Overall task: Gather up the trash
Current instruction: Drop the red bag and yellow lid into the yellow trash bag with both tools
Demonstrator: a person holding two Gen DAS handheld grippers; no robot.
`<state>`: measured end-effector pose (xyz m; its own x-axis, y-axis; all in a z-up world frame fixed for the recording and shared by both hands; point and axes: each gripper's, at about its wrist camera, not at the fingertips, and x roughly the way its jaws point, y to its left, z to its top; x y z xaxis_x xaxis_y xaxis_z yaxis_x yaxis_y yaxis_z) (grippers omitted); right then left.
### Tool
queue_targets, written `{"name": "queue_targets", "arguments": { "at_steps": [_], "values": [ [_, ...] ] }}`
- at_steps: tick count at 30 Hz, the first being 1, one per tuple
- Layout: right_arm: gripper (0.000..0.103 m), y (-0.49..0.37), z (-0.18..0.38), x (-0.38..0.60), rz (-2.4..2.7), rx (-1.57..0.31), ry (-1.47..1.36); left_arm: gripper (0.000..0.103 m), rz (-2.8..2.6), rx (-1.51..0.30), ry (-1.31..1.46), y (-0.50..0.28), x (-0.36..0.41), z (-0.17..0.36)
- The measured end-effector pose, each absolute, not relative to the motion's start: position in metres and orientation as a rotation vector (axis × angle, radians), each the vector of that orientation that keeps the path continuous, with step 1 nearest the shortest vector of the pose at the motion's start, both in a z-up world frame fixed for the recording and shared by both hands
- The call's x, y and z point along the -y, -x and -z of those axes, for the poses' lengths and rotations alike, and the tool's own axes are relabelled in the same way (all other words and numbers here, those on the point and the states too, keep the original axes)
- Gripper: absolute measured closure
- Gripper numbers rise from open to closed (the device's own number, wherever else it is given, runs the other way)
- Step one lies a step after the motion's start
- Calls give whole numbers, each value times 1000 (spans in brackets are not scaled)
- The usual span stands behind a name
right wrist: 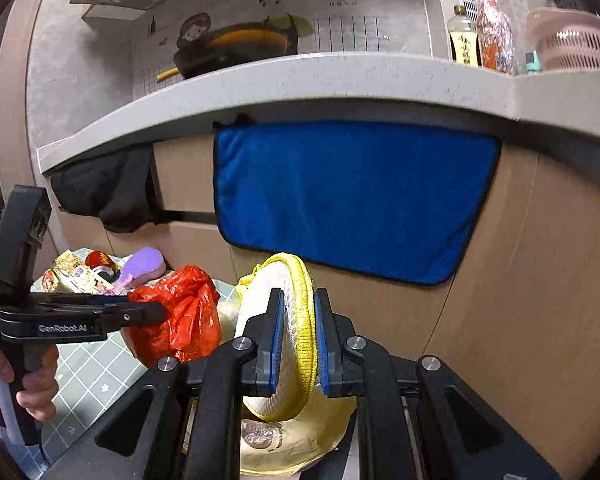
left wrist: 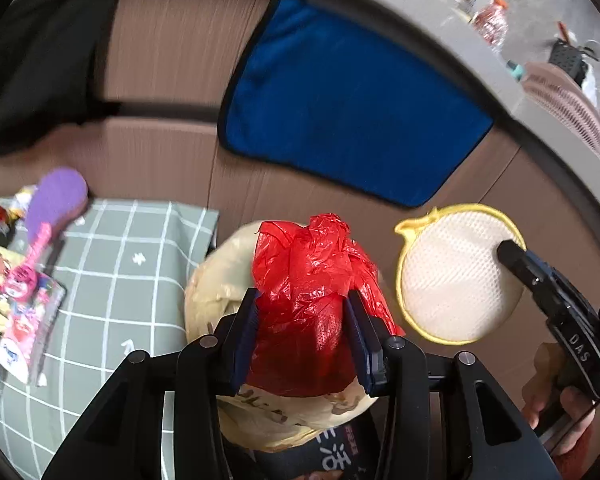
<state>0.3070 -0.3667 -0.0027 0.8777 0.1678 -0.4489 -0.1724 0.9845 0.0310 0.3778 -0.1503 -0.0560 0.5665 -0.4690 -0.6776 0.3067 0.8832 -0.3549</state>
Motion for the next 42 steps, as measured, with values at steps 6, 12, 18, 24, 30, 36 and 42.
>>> {"name": "queue_targets", "arguments": {
  "at_steps": [6,12,18,24,30,36,42],
  "values": [
    [90,-327,22,365,-176,-520,1,61,446,-962,193,-403,159,100],
    [90,-348,39,358,-196,-567,-11,62,489,-960,165,-417,171,118],
    [90,-369,55,348,-195,-608,1,58,578,-932,251,-428,162,117],
    [90,-384,83,331,-222,-683,11,54,504,-866,357,-428,121,89],
    [90,-397,117,318,-233,-789,-6,53,464,-847,347,-403,94,73],
    [71,-394,116,315,-226,-804,-30,53,457,-819,325,-382,77,64],
    [64,-376,75,317,-195,-707,-25,53,450,-776,366,-367,57,50]
  ]
}}
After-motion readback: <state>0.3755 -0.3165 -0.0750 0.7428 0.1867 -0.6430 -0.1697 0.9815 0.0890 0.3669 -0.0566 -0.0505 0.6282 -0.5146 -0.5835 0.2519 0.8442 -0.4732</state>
